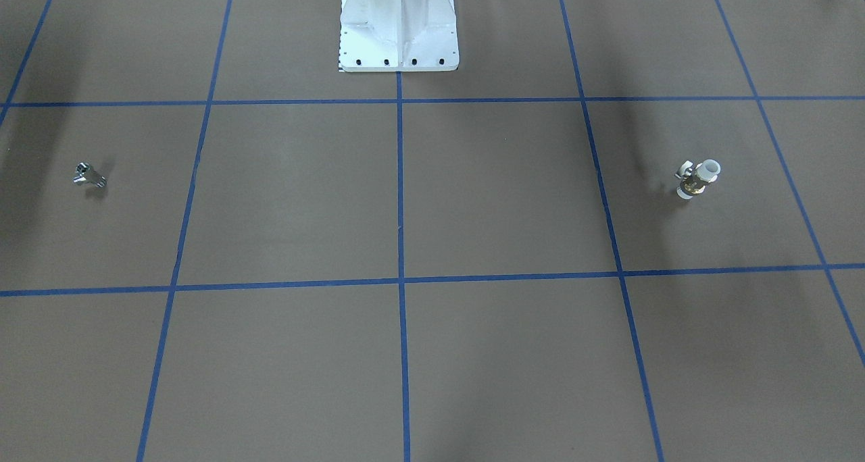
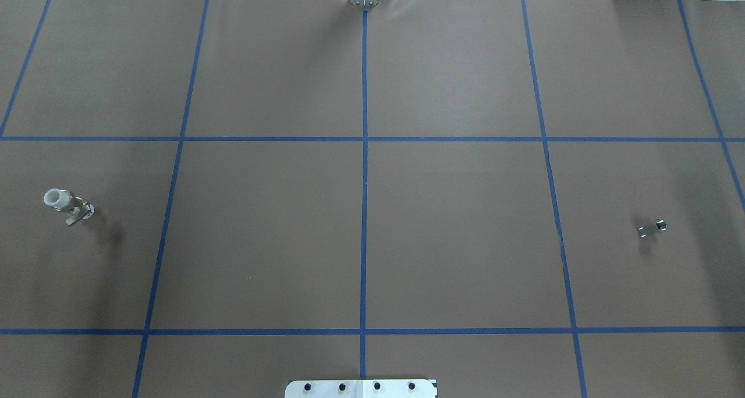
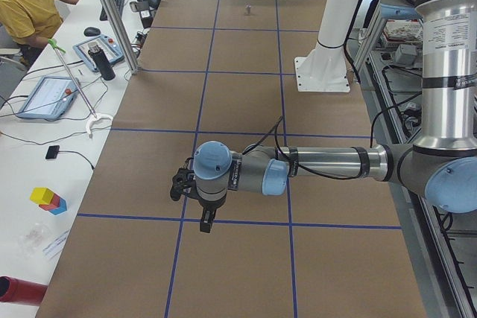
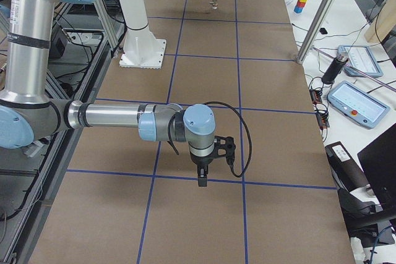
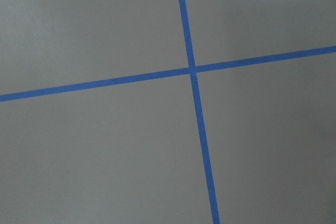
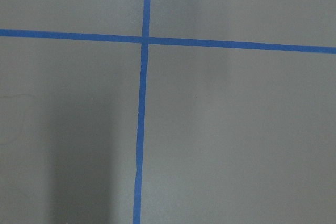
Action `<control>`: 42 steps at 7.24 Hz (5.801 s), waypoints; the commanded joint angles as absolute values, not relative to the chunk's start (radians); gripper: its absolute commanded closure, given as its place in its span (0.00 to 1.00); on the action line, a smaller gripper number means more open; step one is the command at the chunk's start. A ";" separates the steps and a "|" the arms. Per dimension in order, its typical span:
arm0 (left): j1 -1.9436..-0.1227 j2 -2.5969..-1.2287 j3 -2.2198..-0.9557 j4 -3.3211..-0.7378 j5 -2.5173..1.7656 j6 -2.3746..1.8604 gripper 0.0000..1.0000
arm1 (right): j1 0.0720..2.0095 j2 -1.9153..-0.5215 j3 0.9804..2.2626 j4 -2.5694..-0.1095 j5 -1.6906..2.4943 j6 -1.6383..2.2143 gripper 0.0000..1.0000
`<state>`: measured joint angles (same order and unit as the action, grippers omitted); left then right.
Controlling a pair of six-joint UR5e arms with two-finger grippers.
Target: Assemble PPR valve and pipe with both arms
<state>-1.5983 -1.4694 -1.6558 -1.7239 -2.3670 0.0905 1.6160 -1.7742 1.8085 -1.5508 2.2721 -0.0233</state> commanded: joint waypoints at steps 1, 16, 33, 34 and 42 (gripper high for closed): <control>-1.598 -1.468 -1.655 -1.738 -2.368 0.087 0.00 | 1.617 -1.769 1.813 -1.551 2.270 -0.025 0.01; -1.105 -1.575 -1.614 -2.490 -2.173 -0.657 0.00 | 1.486 -1.715 1.775 -1.152 2.344 0.109 0.01; -0.934 -1.425 -1.807 -2.177 -2.097 -0.500 0.36 | 1.474 -1.715 1.769 -1.152 2.344 0.109 0.01; -0.934 -1.431 -1.810 -2.177 -2.097 -0.500 0.36 | 1.473 -1.713 1.769 -1.152 2.342 0.109 0.01; -0.937 -1.424 -1.856 -2.171 -2.106 -0.514 1.00 | 1.470 -1.713 1.769 -1.152 2.342 0.109 0.01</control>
